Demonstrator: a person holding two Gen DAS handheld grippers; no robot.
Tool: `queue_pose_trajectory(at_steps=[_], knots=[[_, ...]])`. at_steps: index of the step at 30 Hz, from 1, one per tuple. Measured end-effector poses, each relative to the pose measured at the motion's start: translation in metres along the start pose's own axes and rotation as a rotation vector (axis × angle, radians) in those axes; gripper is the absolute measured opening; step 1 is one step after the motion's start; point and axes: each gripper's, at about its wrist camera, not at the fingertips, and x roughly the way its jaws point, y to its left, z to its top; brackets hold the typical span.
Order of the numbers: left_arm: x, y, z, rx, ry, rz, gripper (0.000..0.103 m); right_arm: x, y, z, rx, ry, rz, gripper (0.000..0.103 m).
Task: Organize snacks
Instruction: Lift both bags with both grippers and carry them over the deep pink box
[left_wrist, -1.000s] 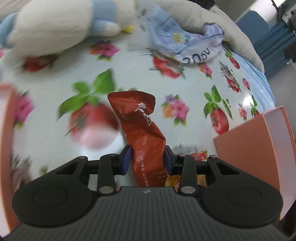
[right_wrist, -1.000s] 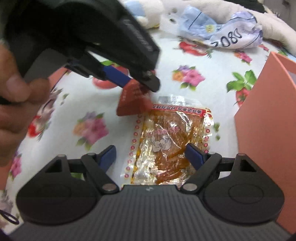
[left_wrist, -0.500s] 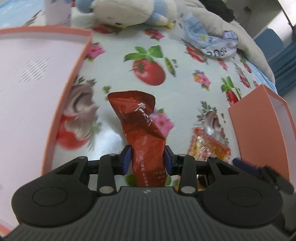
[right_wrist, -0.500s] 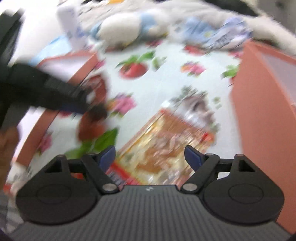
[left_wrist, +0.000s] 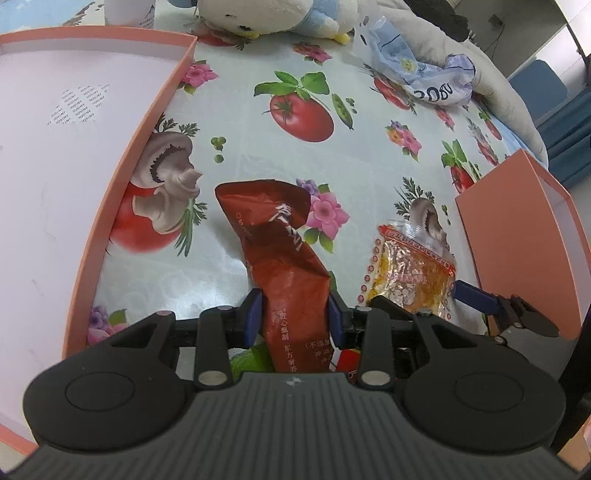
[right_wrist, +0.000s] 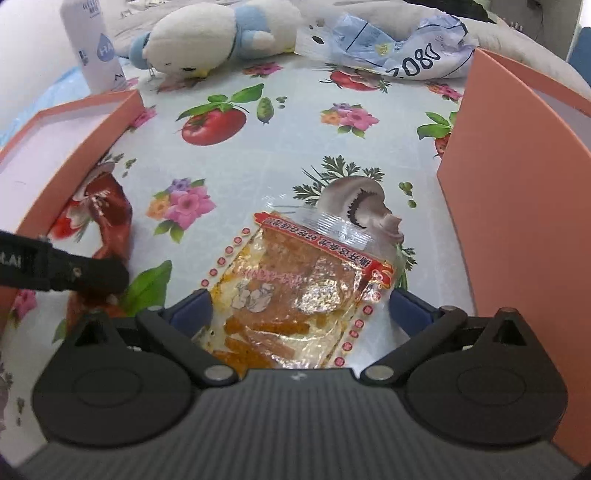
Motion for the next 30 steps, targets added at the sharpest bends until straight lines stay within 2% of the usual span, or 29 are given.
queue_pose_trajectory(at_steps=[1,2,3,6,10,13,19,23,30], knots=[[0.000,0.000,-0.001,-0.003,-0.005,-0.003,0.042,-0.001,0.000,0.000,-0.011,-0.005,0.011,0.102],[0.000,0.000,-0.001,-0.005,-0.008,-0.006,0.042,-0.002,0.001,0.001,-0.020,-0.011,0.019,0.096],[0.000,0.000,-0.001,-0.010,-0.012,-0.009,0.042,-0.005,0.003,0.001,-0.028,-0.022,0.020,0.085],[0.000,-0.001,-0.004,-0.006,-0.026,-0.018,0.042,-0.010,0.007,0.001,-0.054,-0.039,0.039,0.061],[-0.002,-0.001,-0.008,-0.019,-0.042,-0.019,0.042,-0.012,0.010,0.000,-0.079,-0.056,0.060,0.049],[-0.009,-0.004,-0.013,-0.032,-0.060,-0.029,0.042,-0.016,0.006,0.002,-0.037,-0.040,0.093,0.037],[-0.031,-0.011,-0.035,-0.017,-0.116,-0.017,0.042,-0.034,-0.002,-0.017,0.003,-0.065,0.115,0.033],[-0.055,-0.016,-0.053,-0.030,-0.141,-0.009,0.042,-0.055,-0.002,-0.027,-0.031,-0.104,0.113,0.033],[-0.114,-0.044,-0.080,-0.005,-0.200,-0.006,0.042,-0.119,-0.012,-0.029,0.017,-0.162,0.132,0.033]])
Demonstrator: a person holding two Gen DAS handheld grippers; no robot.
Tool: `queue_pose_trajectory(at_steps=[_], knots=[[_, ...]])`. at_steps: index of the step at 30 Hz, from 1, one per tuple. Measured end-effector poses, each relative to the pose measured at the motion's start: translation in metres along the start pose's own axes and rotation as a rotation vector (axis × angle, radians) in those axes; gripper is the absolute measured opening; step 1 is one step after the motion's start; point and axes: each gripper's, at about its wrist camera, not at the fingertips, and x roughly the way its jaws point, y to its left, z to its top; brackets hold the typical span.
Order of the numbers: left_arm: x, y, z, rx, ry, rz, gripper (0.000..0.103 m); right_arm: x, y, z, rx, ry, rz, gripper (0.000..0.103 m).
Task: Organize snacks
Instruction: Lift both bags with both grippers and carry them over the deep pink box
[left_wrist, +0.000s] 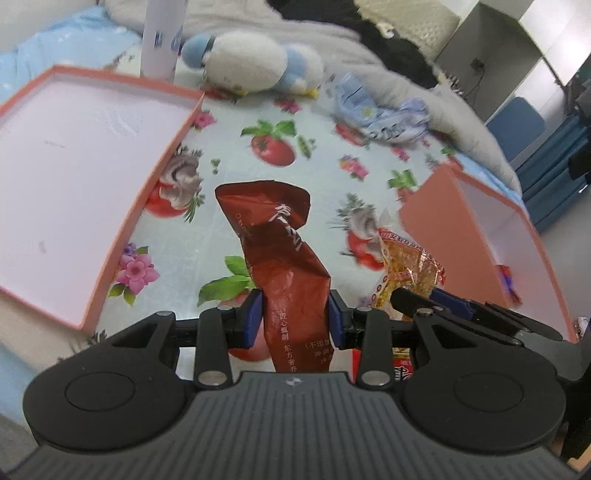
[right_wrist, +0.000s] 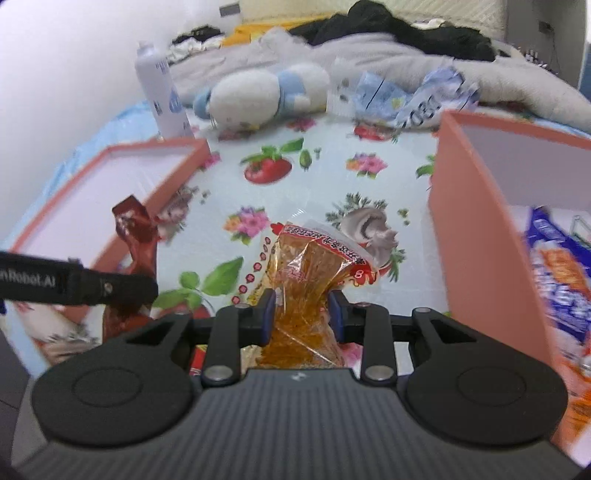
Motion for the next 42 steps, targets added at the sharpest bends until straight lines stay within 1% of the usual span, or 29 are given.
queue_pose_trajectory(at_steps=[4,7,10,14,17,19,23,29,31,34,37,42], knots=[[-0.035,-0.019,-0.010,0.021,-0.041,-0.018,0.042,-0.046,0.000,0.001,0.016,-0.042,-0.003,0.033],[-0.059,-0.030,-0.020,0.024,-0.056,-0.030,0.042,-0.079,-0.001,-0.004,0.037,-0.065,-0.005,0.033],[-0.083,-0.044,-0.030,0.034,-0.069,-0.044,0.042,-0.107,-0.009,-0.007,0.123,-0.060,0.026,0.033],[-0.115,-0.061,-0.043,0.039,-0.098,-0.073,0.042,-0.146,-0.004,-0.012,0.095,-0.100,0.002,0.033],[-0.128,-0.073,-0.055,0.063,-0.101,-0.090,0.042,-0.172,-0.004,-0.016,0.094,-0.136,-0.016,0.033],[-0.135,-0.081,-0.063,0.075,-0.095,-0.116,0.042,-0.189,-0.005,-0.019,0.103,-0.153,-0.032,0.033],[-0.142,-0.095,-0.076,0.094,-0.096,-0.159,0.042,-0.217,-0.010,-0.029,0.092,-0.189,-0.079,0.033],[-0.139,-0.123,-0.085,0.141,-0.081,-0.229,0.042,-0.249,-0.030,-0.043,0.126,-0.212,-0.151,0.034],[-0.139,-0.136,-0.088,0.172,-0.076,-0.250,0.042,-0.258,-0.038,-0.048,0.154,-0.215,-0.175,0.034],[-0.134,-0.154,-0.090,0.220,-0.055,-0.256,0.042,-0.268,-0.048,-0.057,0.198,-0.212,-0.193,0.034],[-0.121,-0.170,-0.089,0.254,-0.020,-0.271,0.042,-0.270,-0.060,-0.063,0.243,-0.196,-0.201,0.034],[-0.092,-0.193,-0.078,0.269,0.019,-0.280,0.042,-0.254,-0.082,-0.059,0.258,-0.171,-0.224,0.034]])
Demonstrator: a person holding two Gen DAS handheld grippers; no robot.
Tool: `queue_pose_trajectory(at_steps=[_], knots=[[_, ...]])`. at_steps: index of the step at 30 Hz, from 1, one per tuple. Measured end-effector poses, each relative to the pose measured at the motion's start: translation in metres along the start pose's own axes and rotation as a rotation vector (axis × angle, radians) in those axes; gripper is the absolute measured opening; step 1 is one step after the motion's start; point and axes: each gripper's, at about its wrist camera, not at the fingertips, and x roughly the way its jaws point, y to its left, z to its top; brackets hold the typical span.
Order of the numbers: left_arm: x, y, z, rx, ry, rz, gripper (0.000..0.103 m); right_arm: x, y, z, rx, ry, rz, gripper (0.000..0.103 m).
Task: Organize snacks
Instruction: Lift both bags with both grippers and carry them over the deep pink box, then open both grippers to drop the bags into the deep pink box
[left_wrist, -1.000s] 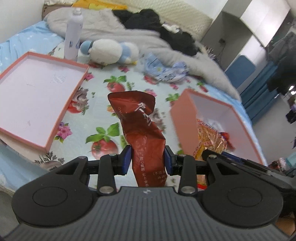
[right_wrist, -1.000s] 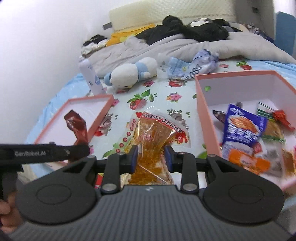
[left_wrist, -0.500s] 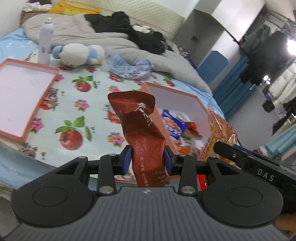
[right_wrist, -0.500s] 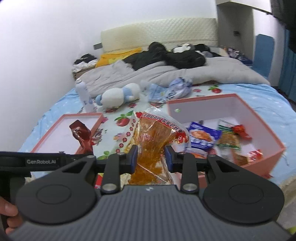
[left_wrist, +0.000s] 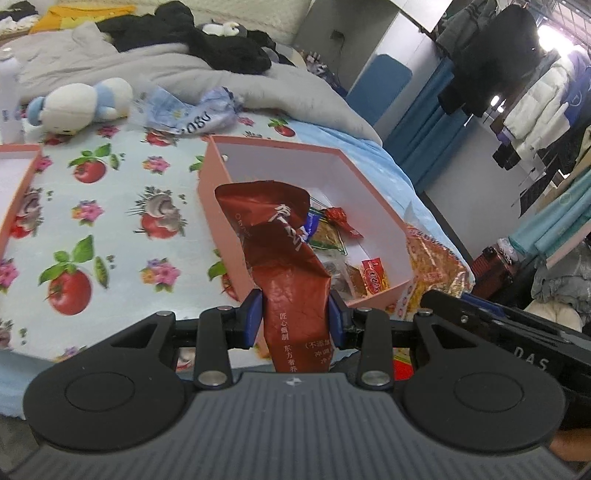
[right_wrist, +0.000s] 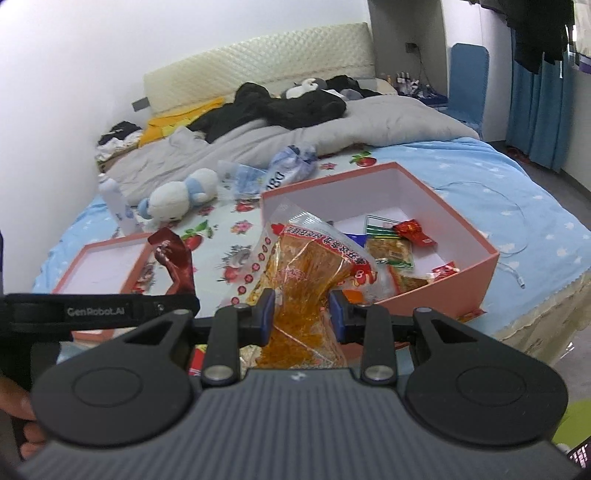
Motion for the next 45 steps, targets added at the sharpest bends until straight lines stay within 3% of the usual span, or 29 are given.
queue_pose_trajectory(at_steps=[13,25,32,34,37,45], knots=[[0.134,-0.009,0.073,0.000,0.109,-0.001,0.042,0.090,-0.064,0.046,0.007,0.054,-0.047,0.034],[0.247,-0.004,0.109,0.042,0.238,-0.020,0.042,0.188,-0.110,0.064,0.037,0.132,-0.088,0.036],[0.256,-0.004,0.106,0.076,0.249,-0.018,0.045,0.211,-0.114,0.056,0.045,0.178,-0.086,0.037],[0.253,-0.005,0.105,0.082,0.247,-0.023,0.058,0.210,-0.112,0.056,0.051,0.177,-0.092,0.040],[0.239,-0.007,0.107,0.079,0.211,-0.019,0.064,0.206,-0.112,0.060,0.047,0.171,-0.129,0.051],[0.175,-0.017,0.105,0.094,0.119,-0.002,0.064,0.158,-0.098,0.066,0.041,0.108,-0.098,0.051]])
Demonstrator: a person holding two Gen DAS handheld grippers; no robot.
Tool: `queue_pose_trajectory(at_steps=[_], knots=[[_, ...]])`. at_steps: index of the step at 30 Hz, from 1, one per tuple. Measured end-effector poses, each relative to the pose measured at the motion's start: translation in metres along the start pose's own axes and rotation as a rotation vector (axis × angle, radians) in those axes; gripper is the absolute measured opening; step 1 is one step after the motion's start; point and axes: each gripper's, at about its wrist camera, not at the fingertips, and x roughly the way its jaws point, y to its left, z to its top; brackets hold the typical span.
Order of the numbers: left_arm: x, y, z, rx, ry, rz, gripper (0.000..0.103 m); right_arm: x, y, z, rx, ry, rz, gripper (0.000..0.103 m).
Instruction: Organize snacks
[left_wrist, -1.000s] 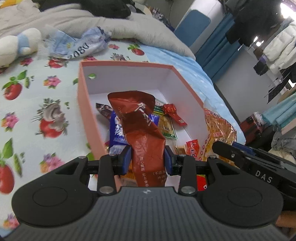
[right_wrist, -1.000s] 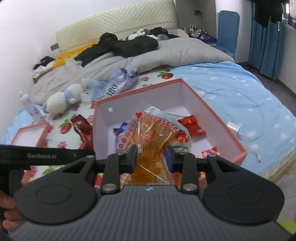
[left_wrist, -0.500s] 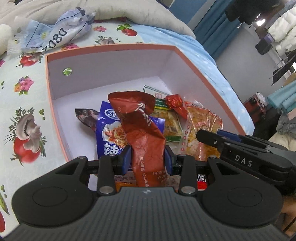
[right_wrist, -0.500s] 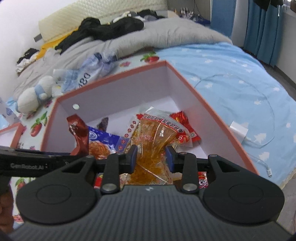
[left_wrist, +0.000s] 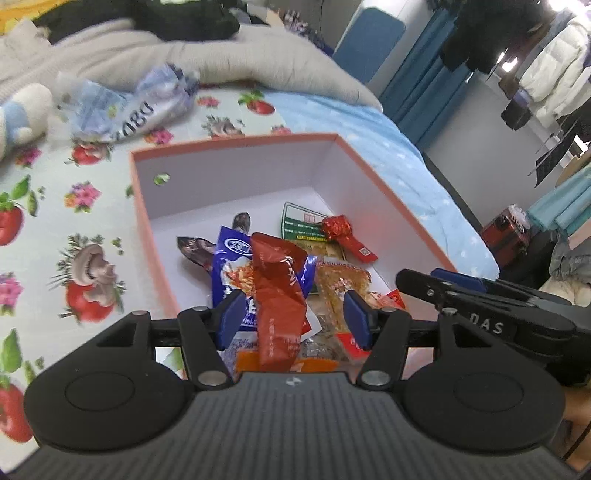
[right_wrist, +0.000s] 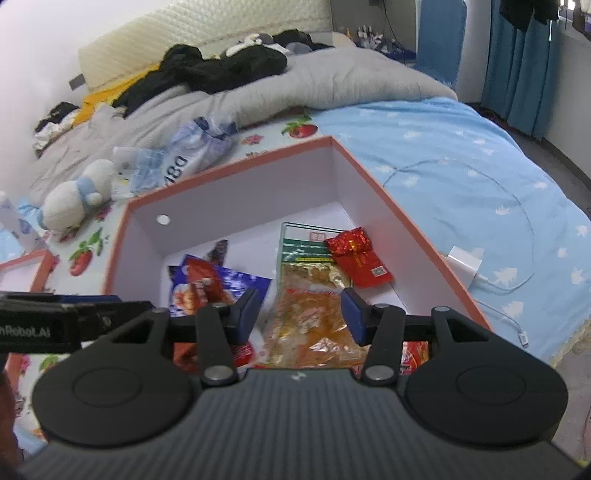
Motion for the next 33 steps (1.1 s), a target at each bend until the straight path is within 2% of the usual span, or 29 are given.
queue_pose_trajectory(at_steps=[8,20,26,33], knots=[[-0.072,-0.008,-0.039,-0.023,-0.062,0.027,0.064,-0.059,0.017,-0.019,0.016,-0.057,0.032,0.052],[-0.176,-0.036,-0.074,0.009,-0.232,0.033,0.064,-0.148,0.033,-0.044,0.015,-0.187,0.064,0.052],[-0.209,-0.040,-0.100,0.009,-0.278,0.036,0.064,-0.180,0.042,-0.058,0.004,-0.236,0.063,0.052],[-0.232,-0.041,-0.134,0.027,-0.285,0.041,0.065,-0.207,0.049,-0.086,0.010,-0.266,0.062,0.052]])
